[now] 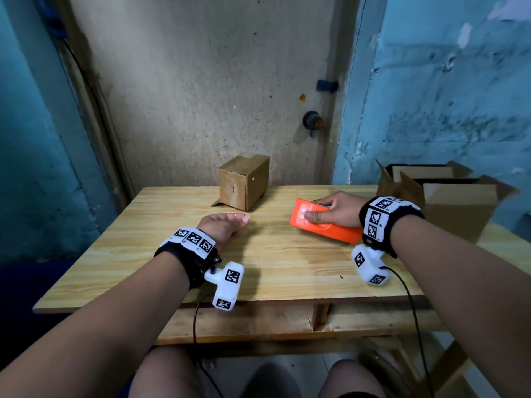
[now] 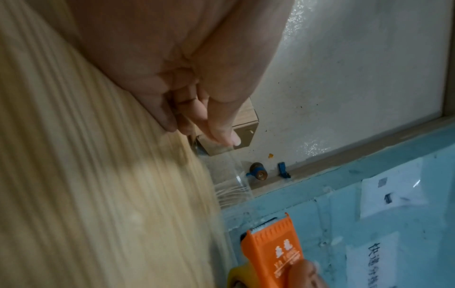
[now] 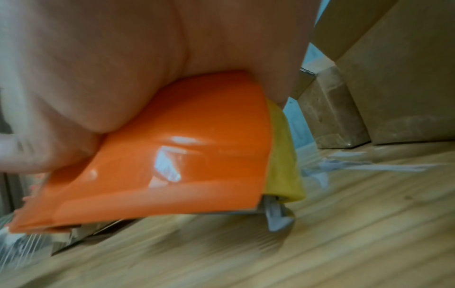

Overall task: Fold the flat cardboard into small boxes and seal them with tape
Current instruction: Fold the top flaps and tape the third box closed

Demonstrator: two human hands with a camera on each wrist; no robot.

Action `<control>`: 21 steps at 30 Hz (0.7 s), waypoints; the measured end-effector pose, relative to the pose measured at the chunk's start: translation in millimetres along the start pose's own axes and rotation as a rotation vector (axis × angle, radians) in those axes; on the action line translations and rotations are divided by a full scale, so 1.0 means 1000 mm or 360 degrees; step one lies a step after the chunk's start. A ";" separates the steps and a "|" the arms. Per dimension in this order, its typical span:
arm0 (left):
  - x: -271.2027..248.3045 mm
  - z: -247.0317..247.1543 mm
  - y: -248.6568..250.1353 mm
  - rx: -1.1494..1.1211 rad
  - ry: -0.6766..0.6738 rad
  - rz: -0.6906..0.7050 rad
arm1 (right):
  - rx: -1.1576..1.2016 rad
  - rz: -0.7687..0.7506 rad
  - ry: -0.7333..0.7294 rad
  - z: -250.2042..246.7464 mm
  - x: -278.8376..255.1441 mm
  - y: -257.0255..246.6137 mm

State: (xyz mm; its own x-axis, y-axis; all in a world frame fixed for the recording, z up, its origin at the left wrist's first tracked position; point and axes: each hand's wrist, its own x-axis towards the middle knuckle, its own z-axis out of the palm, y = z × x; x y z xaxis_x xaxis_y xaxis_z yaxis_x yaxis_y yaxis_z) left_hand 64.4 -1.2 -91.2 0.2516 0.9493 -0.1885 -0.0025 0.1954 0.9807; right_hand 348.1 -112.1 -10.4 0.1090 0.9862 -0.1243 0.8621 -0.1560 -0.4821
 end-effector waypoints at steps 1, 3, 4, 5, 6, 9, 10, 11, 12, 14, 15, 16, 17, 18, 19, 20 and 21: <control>-0.003 0.005 0.003 0.0025 0.0007 0.0015 | 0.0029 0.0007 0.0015 -0.002 0.000 0.002; -0.005 0.010 0.006 0.0085 0.0078 0.0067 | 0.0052 0.0025 0.0030 -0.003 0.003 0.004; -0.007 0.013 0.009 0.0115 0.0115 0.0101 | 0.0059 0.0041 0.0031 -0.003 0.003 0.004; -0.008 0.014 0.012 0.0137 0.0151 0.0142 | 0.0073 0.0048 0.0032 -0.003 0.004 0.005; -0.010 0.016 0.016 0.0146 0.0176 0.0188 | 0.0089 0.0057 0.0038 -0.002 0.005 0.006; -0.023 0.020 0.029 0.0237 0.0284 0.0486 | 0.0113 0.0064 0.0039 -0.001 0.005 0.005; -0.028 0.021 0.033 0.0307 0.0308 0.0620 | 0.0110 0.0069 0.0033 -0.001 0.003 0.003; -0.032 0.023 0.036 0.0388 0.0302 0.0750 | 0.0110 0.0067 0.0036 -0.001 0.000 0.000; -0.038 0.025 0.040 0.0482 0.0279 0.0854 | 0.0114 0.0077 0.0044 -0.002 -0.001 -0.001; -0.048 0.029 0.049 0.0632 0.0254 0.0959 | 0.0140 0.0109 0.0079 -0.005 -0.002 0.001; -0.053 0.030 0.053 0.0647 0.0237 0.0973 | 0.0140 0.0124 0.0090 -0.006 -0.003 0.002; -0.057 0.031 0.058 0.0625 0.0197 0.0971 | 0.0131 0.0143 0.0097 -0.006 -0.002 0.004; -0.061 0.033 0.061 0.0594 0.0151 0.0957 | 0.0125 0.0148 0.0105 -0.006 -0.001 0.005; -0.063 0.035 0.064 0.0573 0.0115 0.0946 | 0.0116 0.0155 0.0115 -0.006 0.001 0.007; -0.064 0.037 0.067 0.0582 0.0101 0.0952 | 0.0116 0.0157 0.0124 -0.004 0.002 0.010; -0.064 0.039 0.069 0.0628 0.0100 0.0969 | 0.0130 0.0162 0.0130 -0.003 0.002 0.010; -0.063 0.041 0.070 0.0702 0.0101 0.0971 | 0.0143 0.0173 0.0147 -0.001 0.003 0.011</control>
State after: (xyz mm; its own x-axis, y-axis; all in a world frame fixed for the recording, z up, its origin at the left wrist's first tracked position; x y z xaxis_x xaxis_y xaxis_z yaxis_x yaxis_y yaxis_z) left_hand 87.8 -57.1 -8.2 0.2733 0.8725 0.4051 0.2678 -0.4735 0.8391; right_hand 358.5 -111.0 -15.0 0.2475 0.9635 -0.1017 0.7956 -0.2621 -0.5462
